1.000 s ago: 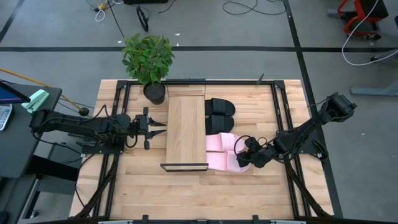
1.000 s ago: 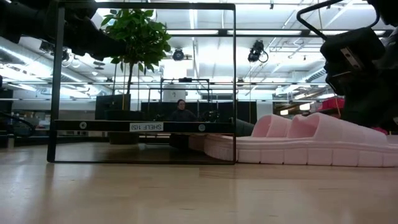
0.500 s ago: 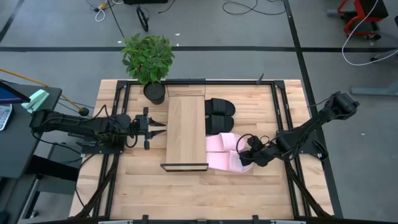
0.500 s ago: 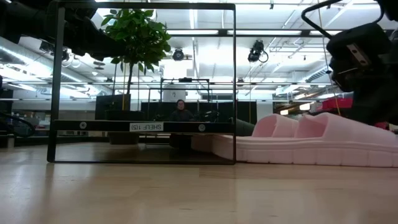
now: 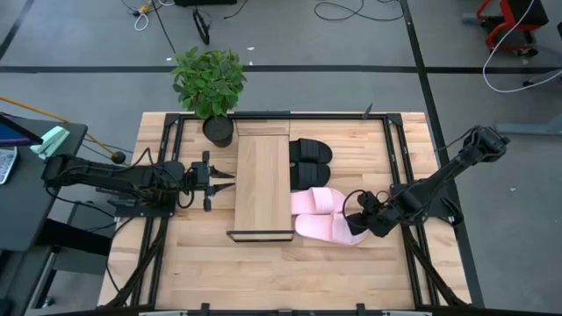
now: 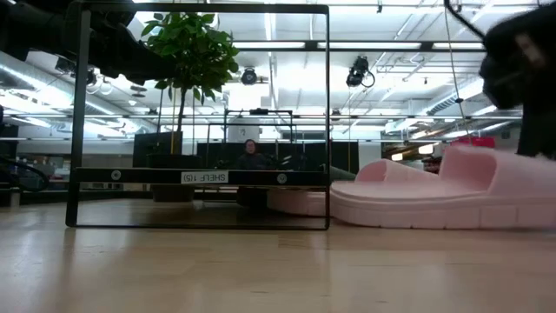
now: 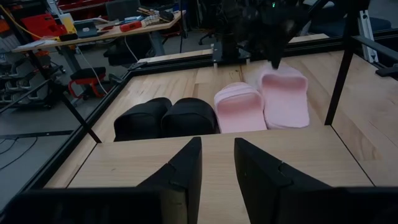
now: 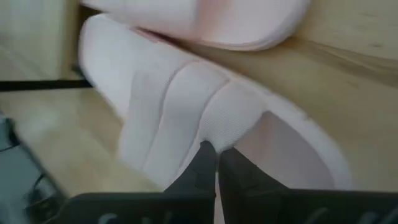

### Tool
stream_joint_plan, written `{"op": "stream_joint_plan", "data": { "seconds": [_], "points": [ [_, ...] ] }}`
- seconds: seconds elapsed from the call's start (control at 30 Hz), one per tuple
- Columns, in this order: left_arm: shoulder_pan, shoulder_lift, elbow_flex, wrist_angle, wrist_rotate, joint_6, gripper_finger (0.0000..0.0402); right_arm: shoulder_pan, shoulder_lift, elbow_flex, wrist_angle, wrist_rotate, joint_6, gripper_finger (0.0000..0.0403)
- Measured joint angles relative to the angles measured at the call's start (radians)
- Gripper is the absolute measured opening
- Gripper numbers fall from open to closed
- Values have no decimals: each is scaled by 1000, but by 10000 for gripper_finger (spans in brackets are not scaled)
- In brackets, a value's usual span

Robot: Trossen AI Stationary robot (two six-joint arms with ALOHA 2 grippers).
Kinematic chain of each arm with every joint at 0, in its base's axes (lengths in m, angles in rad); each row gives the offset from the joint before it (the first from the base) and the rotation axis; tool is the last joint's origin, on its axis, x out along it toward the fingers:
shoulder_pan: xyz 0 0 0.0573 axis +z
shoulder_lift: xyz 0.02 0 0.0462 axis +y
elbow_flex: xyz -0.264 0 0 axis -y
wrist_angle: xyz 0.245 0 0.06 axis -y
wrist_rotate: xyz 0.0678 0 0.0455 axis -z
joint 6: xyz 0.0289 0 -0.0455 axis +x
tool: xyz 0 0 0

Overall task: Pick and place slides into the shelf
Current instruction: Put the bottom pink slipper on the shelf

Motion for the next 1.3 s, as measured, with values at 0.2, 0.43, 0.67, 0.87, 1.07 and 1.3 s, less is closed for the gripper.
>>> {"op": "stream_joint_plan", "data": {
  "seconds": [0.2, 0.43, 0.67, 0.87, 1.07, 1.3],
  "points": [
    [0, 0, 0, 0, 0, 0, 99, 27, -24, 200, -295, -8, -43, 2],
    [0, 0, 0, -2, 0, -1, 98, 33, -23, 379, -489, 16, -69, 2],
    [0, 0, 0, -8, 0, 0, 96, -15, -13, 480, -516, 71, -153, 2],
    [0, 0, 0, -10, 0, 0, 96, -108, 9, 520, -514, 40, -286, 2],
    [0, 0, 0, -19, 0, 0, 98, -175, 9, 571, -515, -57, -358, 2],
    [0, 0, 0, -22, 0, -1, 92, -230, 9, 671, -509, 16, -484, 2]
  ]
}}
